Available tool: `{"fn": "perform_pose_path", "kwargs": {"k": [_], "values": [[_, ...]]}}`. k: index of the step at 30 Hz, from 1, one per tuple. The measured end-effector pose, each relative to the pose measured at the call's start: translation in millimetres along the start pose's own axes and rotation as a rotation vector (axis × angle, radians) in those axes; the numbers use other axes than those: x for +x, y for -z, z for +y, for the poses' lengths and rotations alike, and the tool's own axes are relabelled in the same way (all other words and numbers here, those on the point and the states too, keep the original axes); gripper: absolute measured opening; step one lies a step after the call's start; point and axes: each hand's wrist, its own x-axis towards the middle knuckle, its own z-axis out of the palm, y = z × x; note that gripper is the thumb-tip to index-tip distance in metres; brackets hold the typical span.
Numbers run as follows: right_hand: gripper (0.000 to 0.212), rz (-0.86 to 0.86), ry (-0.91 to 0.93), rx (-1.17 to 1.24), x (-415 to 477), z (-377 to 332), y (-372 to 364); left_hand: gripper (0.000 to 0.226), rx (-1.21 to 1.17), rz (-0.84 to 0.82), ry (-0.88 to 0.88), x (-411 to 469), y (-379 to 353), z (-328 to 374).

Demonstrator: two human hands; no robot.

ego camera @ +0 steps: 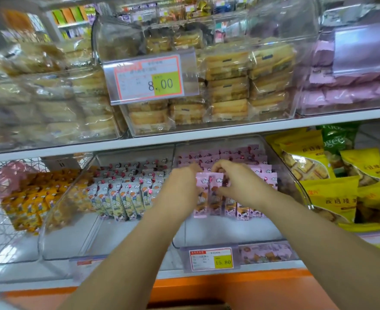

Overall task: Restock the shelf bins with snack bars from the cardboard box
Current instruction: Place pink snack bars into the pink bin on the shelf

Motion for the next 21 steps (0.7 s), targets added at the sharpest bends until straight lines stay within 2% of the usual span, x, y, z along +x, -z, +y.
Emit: {"fn": "perform_pose_path", "kwargs": {"k": [6,11,14,17,19,21], "values": [[0.049,0.039,-0.004,-0.128,14.4,25.0,-12.6,0.047,-0.098,-0.018,0.091,23.1,-41.8,-3.1],[0.054,0.064,0.028,-0.300,14.4,30.5,-15.6,0.048,-0.209,0.054,0.159,27.0,-59.3,-5.4],[0.058,0.101,0.038,-0.266,8.0,27.1,-11.4,0.054,-0.272,0.087,0.175,23.8,-59.5,-6.8],[0.048,0.171,0.100,-0.135,-6.5,26.1,-4.1,0.062,-0.330,0.053,0.154,17.8,-54.8,-7.9],[0.033,0.088,0.093,0.003,-19.2,26.7,1.0,0.066,-0.344,0.020,0.125,10.8,-49.8,-8.4],[0.022,-0.142,0.024,0.035,-30.1,26.0,5.7,0.067,-0.365,-0.012,0.102,2.4,-44.0,-9.0]]}}
